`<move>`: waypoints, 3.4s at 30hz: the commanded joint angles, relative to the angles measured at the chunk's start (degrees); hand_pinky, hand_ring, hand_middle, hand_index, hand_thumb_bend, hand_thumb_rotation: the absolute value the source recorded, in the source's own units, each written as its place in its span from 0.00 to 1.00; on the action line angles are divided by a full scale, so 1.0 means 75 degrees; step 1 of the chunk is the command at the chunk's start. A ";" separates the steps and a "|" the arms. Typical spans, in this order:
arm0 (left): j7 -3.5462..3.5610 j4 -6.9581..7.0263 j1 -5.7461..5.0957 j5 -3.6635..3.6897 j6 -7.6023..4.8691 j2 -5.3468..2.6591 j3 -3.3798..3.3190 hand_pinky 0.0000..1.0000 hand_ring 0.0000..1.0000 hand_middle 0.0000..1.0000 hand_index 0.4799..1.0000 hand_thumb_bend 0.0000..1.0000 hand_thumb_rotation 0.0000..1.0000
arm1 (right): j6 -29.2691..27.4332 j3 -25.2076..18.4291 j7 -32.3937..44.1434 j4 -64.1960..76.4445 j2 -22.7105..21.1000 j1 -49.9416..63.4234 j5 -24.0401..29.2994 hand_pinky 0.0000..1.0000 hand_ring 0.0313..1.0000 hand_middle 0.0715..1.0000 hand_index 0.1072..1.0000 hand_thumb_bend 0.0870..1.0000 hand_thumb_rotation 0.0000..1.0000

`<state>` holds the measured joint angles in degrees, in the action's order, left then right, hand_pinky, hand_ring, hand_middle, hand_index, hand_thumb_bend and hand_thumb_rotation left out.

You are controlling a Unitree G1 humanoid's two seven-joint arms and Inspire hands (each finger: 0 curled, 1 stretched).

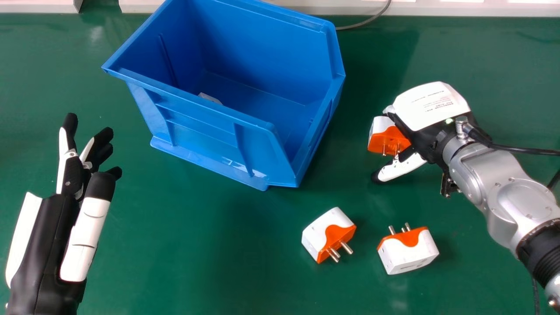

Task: Pick all objects and put in blue box

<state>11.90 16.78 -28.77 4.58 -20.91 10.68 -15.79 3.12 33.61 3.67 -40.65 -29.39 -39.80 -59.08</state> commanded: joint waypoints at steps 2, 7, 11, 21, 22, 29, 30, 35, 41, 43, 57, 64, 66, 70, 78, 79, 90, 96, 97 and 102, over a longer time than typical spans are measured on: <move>-0.0009 0.0242 -0.0098 0.0038 -0.0016 0.0078 -0.0103 0.88 0.94 0.95 0.92 0.77 1.00 | 0.0026 -0.0078 -0.0178 0.0002 -0.0006 -0.0272 0.0073 0.72 0.82 0.84 0.78 0.53 0.62; 0.0005 0.0203 -0.0111 0.0053 -0.0005 0.0086 -0.0144 0.88 0.94 0.95 0.92 0.77 1.00 | -0.0023 -0.0115 -0.0212 -0.0058 -0.0011 -0.0328 0.0181 0.73 0.82 0.83 0.77 0.51 0.60; -0.0012 0.0331 -0.0193 0.0033 0.0035 0.0071 -0.0159 0.88 0.94 0.94 0.91 0.78 1.00 | -0.0130 -0.0076 -0.0617 -0.0401 0.0042 -0.0458 0.0154 0.72 0.81 0.82 0.75 0.48 0.57; 0.0006 0.0396 -0.0318 0.0046 -0.0073 0.0075 -0.0228 0.88 0.93 0.94 0.91 0.78 0.99 | -0.0430 -0.0012 -0.2244 -0.1676 0.0386 -0.0712 0.0300 0.40 0.54 0.57 0.50 0.47 0.16; 0.0010 0.0379 -0.0319 0.0043 -0.0087 0.0078 -0.0238 0.87 0.93 0.94 0.91 0.78 0.99 | -0.0457 -0.0084 -0.2217 -0.1710 0.0411 -0.0725 0.0431 0.33 0.49 0.53 0.47 0.47 0.10; 0.0035 0.0431 -0.0398 0.0058 -0.0101 0.0060 -0.0259 0.87 0.93 0.94 0.90 0.79 0.99 | -0.0371 -0.0038 -0.2068 -0.1617 0.0384 -0.0703 0.0639 0.24 0.41 0.47 0.44 0.47 0.01; 0.0042 0.0420 -0.0400 0.0064 -0.0108 0.0065 -0.0264 0.87 0.93 0.94 0.89 0.80 0.99 | -0.0320 -0.0018 -0.2002 -0.1595 0.0386 -0.0698 0.0635 0.23 0.40 0.47 0.44 0.47 0.01; 0.0060 0.0375 -0.0394 0.0069 -0.0113 0.0079 -0.0293 0.86 0.93 0.94 0.89 0.79 0.98 | -0.0214 0.0028 -0.1923 -0.1528 0.0396 -0.0658 0.0634 0.26 0.39 0.47 0.44 0.47 0.00; 0.0025 0.0490 -0.0381 0.0001 -0.0035 0.0040 -0.0236 0.86 0.93 0.94 0.89 0.79 0.98 | -0.0151 0.0003 -0.1897 -0.1460 0.0434 -0.0643 0.0705 0.31 0.39 0.48 0.42 0.47 0.00; 0.0016 0.0507 -0.0367 -0.0015 -0.0014 0.0030 -0.0216 0.86 0.93 0.93 0.89 0.79 0.98 | -0.0157 -0.0063 -0.1868 -0.1405 0.0442 -0.0605 0.0803 0.33 0.42 0.50 0.40 0.46 0.00; -0.0042 0.0308 -0.0040 -0.0093 0.0100 0.0022 -0.0100 0.86 0.92 0.93 0.88 0.79 0.97 | 0.0070 -0.1027 -0.0572 0.2189 -0.0621 0.0761 0.1364 0.33 0.43 0.53 0.42 0.44 0.00; -0.0066 0.0116 0.0177 -0.0101 0.0097 0.0043 -0.0069 0.85 0.92 0.93 0.88 0.78 0.97 | 0.0181 -0.1981 0.0050 0.4944 -0.1090 0.1829 0.1455 0.30 0.42 0.52 0.48 0.43 0.00; -0.0065 0.0065 0.0227 -0.0096 0.0080 0.0045 -0.0067 0.85 0.92 0.93 0.88 0.78 0.97 | 0.0177 -0.2201 0.0063 0.5499 -0.1061 0.2005 0.1437 0.29 0.42 0.52 0.49 0.43 0.00; -0.0072 -0.0070 0.0345 -0.0116 0.0041 0.0046 -0.0052 0.86 0.92 0.93 0.88 0.77 0.97 | 0.0100 -0.2425 0.0068 0.6069 -0.0877 0.2076 0.1409 0.30 0.41 0.51 0.51 0.43 0.00; -0.0124 -0.0172 0.0491 -0.0204 0.0049 -0.0009 0.0069 0.86 0.93 0.94 0.88 0.75 0.96 | -0.0252 -0.2257 0.0018 0.6219 -0.0083 0.1384 0.1424 0.24 0.35 0.45 0.51 0.44 0.00; -0.0130 -0.0150 0.0492 -0.0201 0.0074 -0.0012 0.0086 0.86 0.93 0.94 0.88 0.75 0.96 | -0.0317 -0.2235 0.0016 0.6156 0.0012 0.1283 0.1425 0.24 0.35 0.45 0.51 0.44 0.00; -0.0614 0.0626 0.0255 -0.1069 0.1008 -0.0145 0.0240 0.86 0.94 0.94 0.88 0.81 0.96 | -0.1092 -0.1800 -0.0232 0.4428 0.0961 -0.0193 0.1409 0.19 0.31 0.43 0.51 0.45 0.00; -0.0649 0.0635 0.0234 -0.1072 0.0978 -0.0134 0.0312 0.85 0.93 0.94 0.87 0.84 0.97 | -0.1218 -0.1511 -0.0505 0.3375 0.1489 -0.0887 0.1254 0.17 0.29 0.42 0.48 0.46 0.00; -0.0649 0.0617 0.0238 -0.1059 0.0964 -0.0135 0.0320 0.85 0.93 0.94 0.87 0.84 0.97 | -0.1213 -0.1452 -0.0577 0.3211 0.1568 -0.0977 0.1205 0.15 0.24 0.43 0.46 0.46 0.00; -0.0631 0.0659 0.0200 -0.0988 0.0954 -0.0156 0.0354 0.85 0.93 0.94 0.88 0.85 0.97 | -0.1091 -0.1043 -0.1010 0.2048 0.2016 -0.1440 0.0913 0.16 0.22 0.41 0.46 0.46 0.00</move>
<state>7.37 20.41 -26.88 -3.30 -13.08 9.53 -13.24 -5.47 25.14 -1.91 -23.48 -15.40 -47.27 -51.48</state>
